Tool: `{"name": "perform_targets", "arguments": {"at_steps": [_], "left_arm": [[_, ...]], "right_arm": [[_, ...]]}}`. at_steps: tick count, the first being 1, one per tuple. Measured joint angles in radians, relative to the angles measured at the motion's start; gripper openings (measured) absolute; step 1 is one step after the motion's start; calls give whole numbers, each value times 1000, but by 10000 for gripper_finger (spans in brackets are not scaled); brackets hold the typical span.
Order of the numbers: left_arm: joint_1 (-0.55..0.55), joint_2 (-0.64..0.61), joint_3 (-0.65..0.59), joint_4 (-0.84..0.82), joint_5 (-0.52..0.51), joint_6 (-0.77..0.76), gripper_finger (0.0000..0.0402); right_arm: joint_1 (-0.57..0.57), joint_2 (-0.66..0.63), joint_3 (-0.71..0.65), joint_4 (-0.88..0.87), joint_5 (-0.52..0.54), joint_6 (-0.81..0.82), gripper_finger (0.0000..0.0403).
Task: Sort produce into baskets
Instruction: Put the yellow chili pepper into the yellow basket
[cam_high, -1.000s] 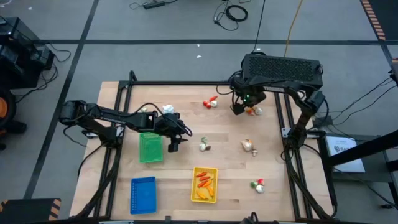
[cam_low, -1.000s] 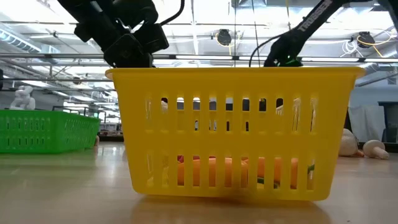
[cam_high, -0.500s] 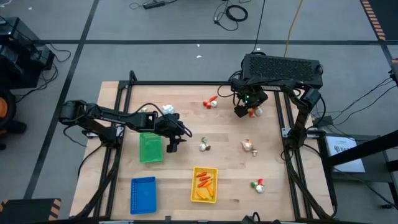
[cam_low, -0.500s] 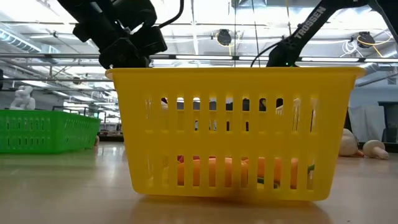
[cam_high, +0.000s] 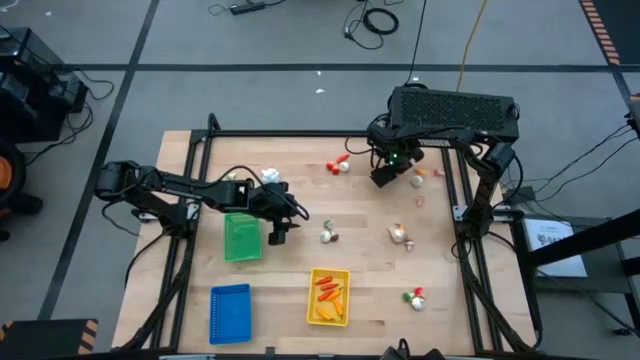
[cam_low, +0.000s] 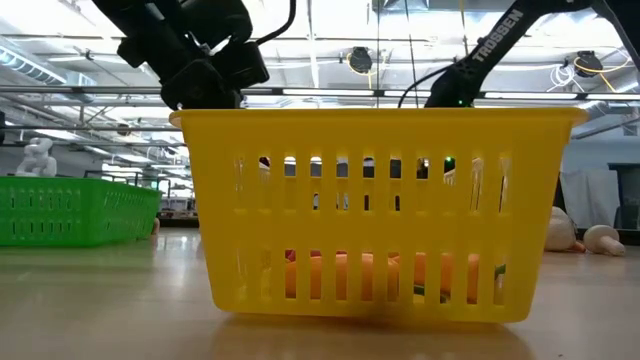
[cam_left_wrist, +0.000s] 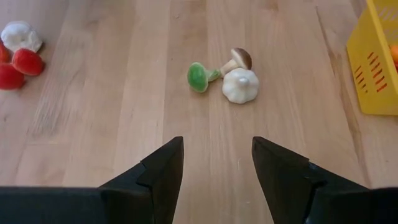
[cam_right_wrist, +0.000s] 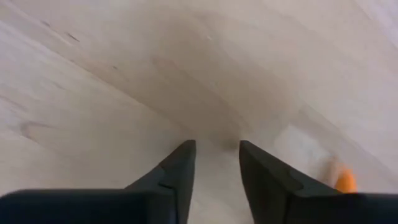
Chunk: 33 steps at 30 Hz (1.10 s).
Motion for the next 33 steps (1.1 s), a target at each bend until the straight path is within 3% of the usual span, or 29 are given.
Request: {"name": "perform_targets", "arguments": {"at_steps": [5,10,20,24,28,33], "left_arm": [[0,0,0,3,0,-4,199],[0,0,0,4,0,-7,199],[0,0,0,1,0,-28,199],[0,0,0,3,0,-24,199],[0,0,0,2,0,-25,199],[0,0,0,0,0,-24,199]], "right_arm": [[14,0,0,15,3,-15,85],[14,-3,0,-6,55,-7,79],[-73,-16,49,-184,116,-21,129],[-108,-16,133,-338,123,-174,154],[-112,-16,185,-422,195,-297,169],[-111,-17,159,-514,189,-251,171]]}}
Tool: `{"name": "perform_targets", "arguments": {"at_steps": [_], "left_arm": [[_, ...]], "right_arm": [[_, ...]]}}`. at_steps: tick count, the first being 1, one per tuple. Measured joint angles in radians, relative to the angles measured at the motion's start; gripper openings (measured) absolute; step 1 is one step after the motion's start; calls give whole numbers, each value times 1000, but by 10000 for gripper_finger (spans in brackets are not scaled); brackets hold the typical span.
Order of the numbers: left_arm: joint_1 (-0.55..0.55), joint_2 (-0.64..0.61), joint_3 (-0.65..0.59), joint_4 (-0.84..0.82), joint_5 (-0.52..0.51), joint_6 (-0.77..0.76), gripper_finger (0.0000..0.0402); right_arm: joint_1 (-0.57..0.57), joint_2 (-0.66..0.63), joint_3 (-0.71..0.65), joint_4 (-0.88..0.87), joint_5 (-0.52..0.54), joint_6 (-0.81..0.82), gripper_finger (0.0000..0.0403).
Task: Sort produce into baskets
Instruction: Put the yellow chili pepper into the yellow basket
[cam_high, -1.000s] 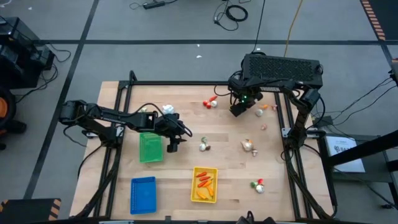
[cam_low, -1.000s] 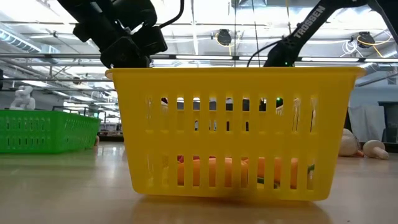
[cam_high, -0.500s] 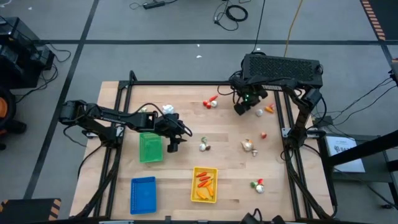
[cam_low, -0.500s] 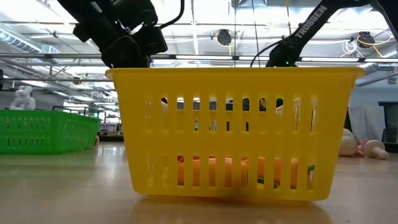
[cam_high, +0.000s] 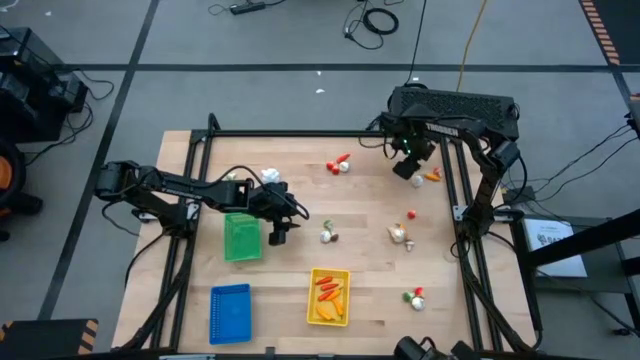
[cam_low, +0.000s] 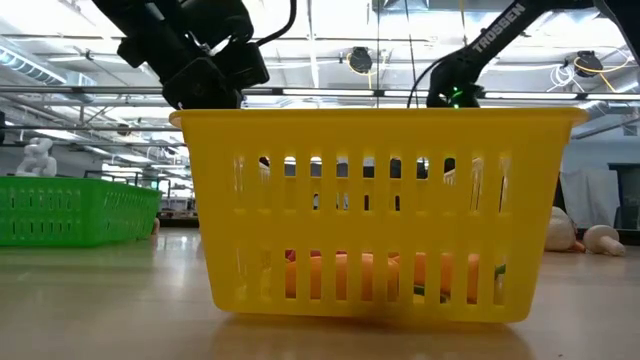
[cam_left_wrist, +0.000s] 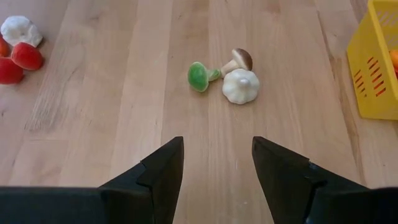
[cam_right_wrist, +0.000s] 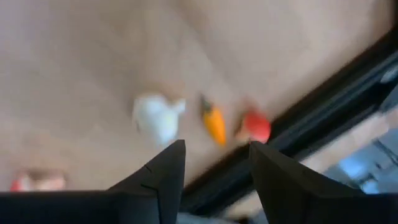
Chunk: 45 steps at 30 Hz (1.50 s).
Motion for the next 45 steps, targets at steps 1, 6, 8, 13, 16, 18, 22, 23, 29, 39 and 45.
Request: {"name": "perform_targets", "arguments": {"at_steps": [1,6,8,13,16,18,22,23,29,39,45], "left_arm": [[0,0,0,0,0,1,199],[0,0,0,11,0,26,199],[0,0,0,19,0,21,199],[0,0,0,19,0,20,199],[0,0,0,19,0,19,199],[0,0,0,20,0,19,199],[0,0,0,29,0,-1,199],[0,0,0,29,0,-5,199],[0,0,0,29,-1,-6,199],[0,0,0,29,-3,-8,199],[0,0,0,28,-3,-8,199]], "right_arm": [[1,0,-14,-11,0,13,171],[-1,0,-100,37,1,36,171],[-1,0,-142,74,3,15,171],[-2,0,-216,126,111,-34,171],[-3,0,-244,174,129,-68,171],[-2,0,-262,219,117,-90,171],[-2,-1,-296,291,101,-145,171],[-2,-2,-300,299,101,-150,171],[-3,-2,-308,322,101,-187,171],[-3,-1,-309,333,55,-194,86],[0,1,-299,332,93,-177,27]]}}
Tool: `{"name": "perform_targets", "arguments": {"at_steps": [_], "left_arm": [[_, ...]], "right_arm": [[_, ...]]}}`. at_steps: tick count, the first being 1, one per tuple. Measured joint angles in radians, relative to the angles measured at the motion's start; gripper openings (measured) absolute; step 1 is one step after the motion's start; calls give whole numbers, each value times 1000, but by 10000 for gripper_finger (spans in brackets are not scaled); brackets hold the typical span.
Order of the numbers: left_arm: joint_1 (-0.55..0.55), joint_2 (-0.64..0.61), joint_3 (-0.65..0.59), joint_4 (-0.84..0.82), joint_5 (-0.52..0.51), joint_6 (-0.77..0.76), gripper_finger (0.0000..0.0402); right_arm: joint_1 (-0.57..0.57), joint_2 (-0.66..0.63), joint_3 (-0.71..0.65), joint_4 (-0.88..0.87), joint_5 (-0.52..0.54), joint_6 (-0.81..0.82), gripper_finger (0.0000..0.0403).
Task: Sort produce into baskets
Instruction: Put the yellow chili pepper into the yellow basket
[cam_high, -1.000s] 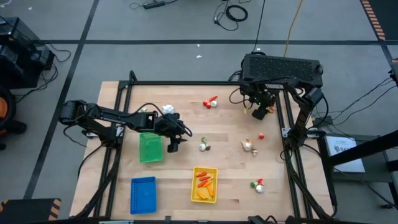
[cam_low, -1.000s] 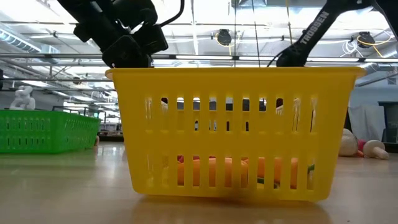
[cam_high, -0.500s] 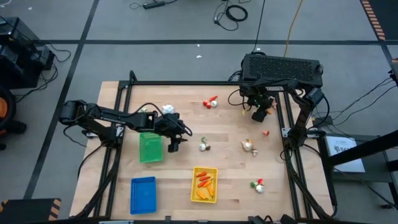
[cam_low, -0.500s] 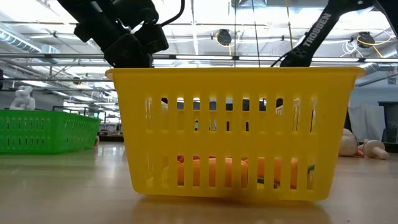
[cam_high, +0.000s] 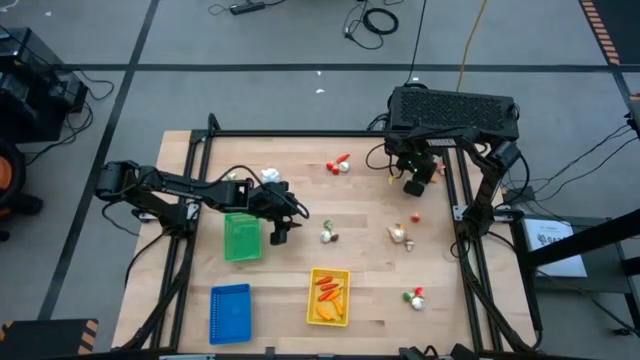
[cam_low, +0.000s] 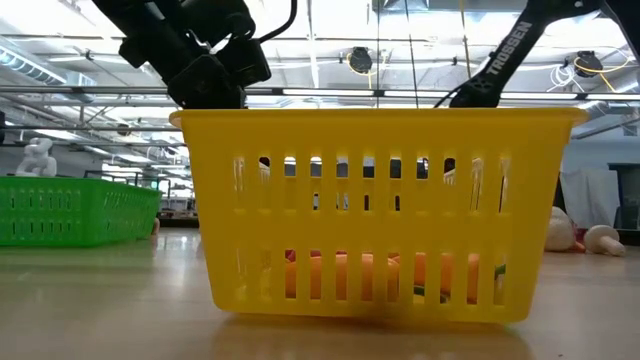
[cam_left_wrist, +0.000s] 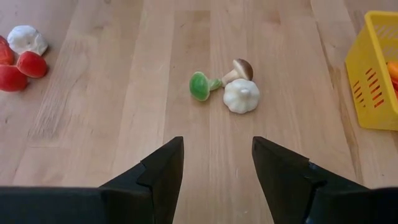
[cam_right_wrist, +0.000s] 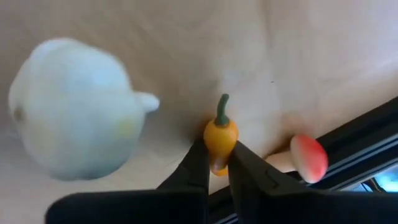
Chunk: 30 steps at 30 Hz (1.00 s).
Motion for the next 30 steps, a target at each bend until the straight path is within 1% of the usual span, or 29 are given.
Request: {"name": "perform_targets", "arguments": {"at_steps": [2,6,11,14,18,20,25,28,30], "left_arm": [[0,0,0,-1,0,0,199],[-1,0,0,-5,0,-1,199],[-1,0,0,-47,0,-25,199],[-1,0,0,-86,0,-26,199],[-1,0,0,-104,0,-27,199],[-1,0,0,-106,0,-27,199],[-1,0,0,-107,0,-26,199],[-1,0,0,-107,0,-22,199],[-1,0,0,-107,0,-22,199]], "right_arm": [[0,1,14,-4,5,14,20],[-1,2,51,-15,14,48,20],[27,1,116,-97,15,64,19],[56,-21,162,-151,15,67,19],[101,-85,228,-196,2,104,19],[135,-132,249,-187,-65,112,19],[270,-255,256,-73,-365,155,18],[399,-300,256,13,-518,174,18],[500,-308,256,71,-572,194,18]]}}
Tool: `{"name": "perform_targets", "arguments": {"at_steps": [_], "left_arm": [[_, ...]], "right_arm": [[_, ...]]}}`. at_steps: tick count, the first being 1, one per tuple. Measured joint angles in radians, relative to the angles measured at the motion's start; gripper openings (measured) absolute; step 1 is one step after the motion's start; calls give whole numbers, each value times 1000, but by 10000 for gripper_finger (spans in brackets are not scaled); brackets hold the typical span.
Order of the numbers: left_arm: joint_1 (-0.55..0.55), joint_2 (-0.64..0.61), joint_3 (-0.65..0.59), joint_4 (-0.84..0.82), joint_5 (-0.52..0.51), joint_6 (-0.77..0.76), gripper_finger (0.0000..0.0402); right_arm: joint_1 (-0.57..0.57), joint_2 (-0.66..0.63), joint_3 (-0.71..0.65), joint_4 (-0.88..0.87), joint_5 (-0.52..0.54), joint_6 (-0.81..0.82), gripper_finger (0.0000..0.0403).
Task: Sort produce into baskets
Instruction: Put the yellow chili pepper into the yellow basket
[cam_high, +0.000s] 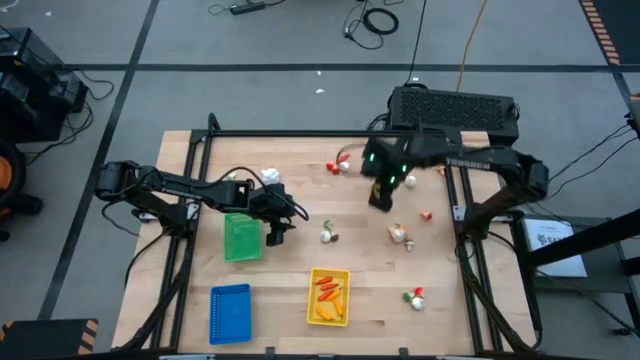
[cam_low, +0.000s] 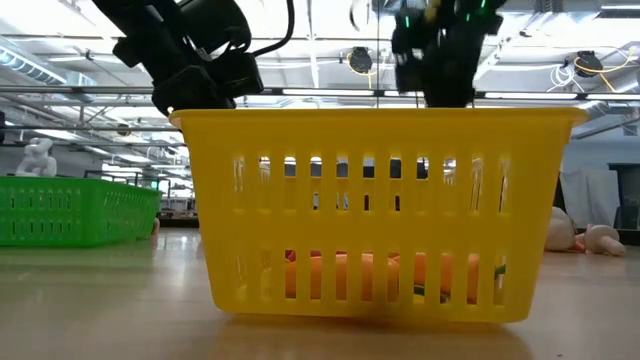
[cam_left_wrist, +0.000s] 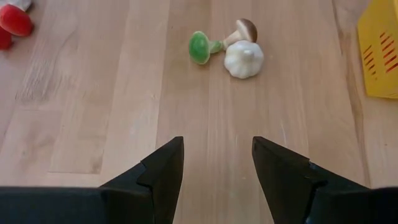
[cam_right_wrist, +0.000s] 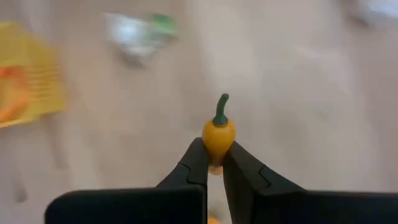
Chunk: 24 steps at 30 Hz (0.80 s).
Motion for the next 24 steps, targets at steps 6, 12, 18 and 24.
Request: {"name": "perform_targets", "arguments": {"at_steps": [6,12,18,24], "left_arm": [[0,0,0,0,0,-1,199],[0,0,0,8,0,-2,199],[0,0,1,33,0,-4,199],[-1,0,1,27,0,-5,199]], "right_arm": [[316,19,0,167,6,31,18],[555,71,0,435,8,-41,18],[677,161,0,708,10,-127,19],[724,238,-1,733,18,-224,28]]}}
